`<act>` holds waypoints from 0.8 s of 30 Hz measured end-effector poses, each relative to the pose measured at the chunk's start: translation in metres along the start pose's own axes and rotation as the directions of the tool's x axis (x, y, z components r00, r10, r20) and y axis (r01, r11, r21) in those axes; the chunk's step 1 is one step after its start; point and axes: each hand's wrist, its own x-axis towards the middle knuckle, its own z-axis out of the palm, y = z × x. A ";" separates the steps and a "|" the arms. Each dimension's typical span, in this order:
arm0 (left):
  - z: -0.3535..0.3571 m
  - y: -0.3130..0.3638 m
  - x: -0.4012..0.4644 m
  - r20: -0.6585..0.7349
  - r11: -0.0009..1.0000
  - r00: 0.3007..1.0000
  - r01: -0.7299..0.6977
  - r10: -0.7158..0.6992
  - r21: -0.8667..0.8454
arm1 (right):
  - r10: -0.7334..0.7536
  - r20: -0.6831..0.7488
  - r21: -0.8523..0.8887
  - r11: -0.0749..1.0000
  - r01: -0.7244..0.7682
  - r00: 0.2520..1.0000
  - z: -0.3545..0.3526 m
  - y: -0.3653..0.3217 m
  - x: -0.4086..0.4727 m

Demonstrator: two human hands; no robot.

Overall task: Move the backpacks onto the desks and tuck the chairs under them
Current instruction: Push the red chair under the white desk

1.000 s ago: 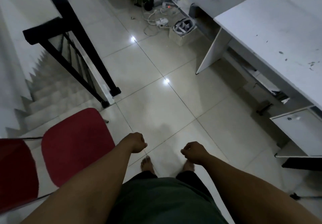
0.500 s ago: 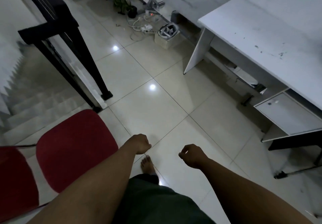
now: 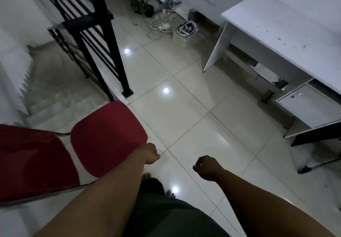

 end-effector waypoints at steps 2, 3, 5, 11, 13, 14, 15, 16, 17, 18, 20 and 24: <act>-0.001 -0.020 -0.008 -0.006 1.000 1.000 0.007 -0.007 -0.021 | -0.007 -0.010 0.007 1.000 0.007 1.000 0.011 -0.018 -0.004; -0.004 -0.031 -0.012 -0.009 0.999 1.000 0.006 -0.006 -0.032 | -0.003 -0.014 0.014 1.000 0.003 1.000 0.018 -0.029 -0.005; -0.009 -0.047 -0.018 -0.007 0.998 1.000 -0.011 0.010 -0.061 | -0.001 -0.025 0.021 1.000 0.001 1.000 0.030 -0.047 -0.006; -0.029 -0.125 -0.049 -0.071 0.999 0.997 0.000 -0.002 -0.033 | -0.036 -0.022 0.122 0.992 0.038 0.999 0.098 -0.130 -0.025; -0.035 -0.148 -0.059 -0.071 1.000 0.998 0.004 -0.004 -0.002 | -0.050 -0.026 0.153 0.987 0.053 0.998 0.118 -0.153 -0.031; -0.037 -0.157 -0.065 -0.078 1.000 0.997 0.014 -0.013 0.012 | -0.055 -0.028 0.160 0.985 0.059 0.998 0.127 -0.162 -0.034; -0.039 -0.167 -0.070 -0.077 1.000 0.997 0.025 -0.024 0.014 | -0.062 -0.025 0.159 0.985 0.065 0.998 0.135 -0.170 -0.037; -0.037 -0.179 -0.076 -0.068 0.999 0.997 0.033 -0.032 0.019 | -0.065 -0.023 0.155 0.986 0.068 0.998 0.145 -0.177 -0.043; -0.035 -0.188 -0.081 -0.063 0.999 0.997 0.037 -0.036 0.021 | -0.065 -0.025 0.155 0.986 0.068 0.998 0.151 -0.181 -0.046; -0.032 -0.197 -0.086 -0.065 0.999 0.997 0.046 -0.044 0.023 | -0.063 -0.027 0.156 0.985 0.067 0.998 0.158 -0.184 -0.049; -0.025 -0.210 -0.096 -0.062 0.998 0.997 0.056 -0.055 0.013 | -0.063 -0.024 0.151 0.986 0.066 0.998 0.169 -0.184 -0.055; -0.013 -0.229 -0.115 -0.073 0.998 0.995 0.060 -0.061 -0.017 | -0.066 0.002 0.079 0.995 0.066 0.998 0.187 -0.180 -0.067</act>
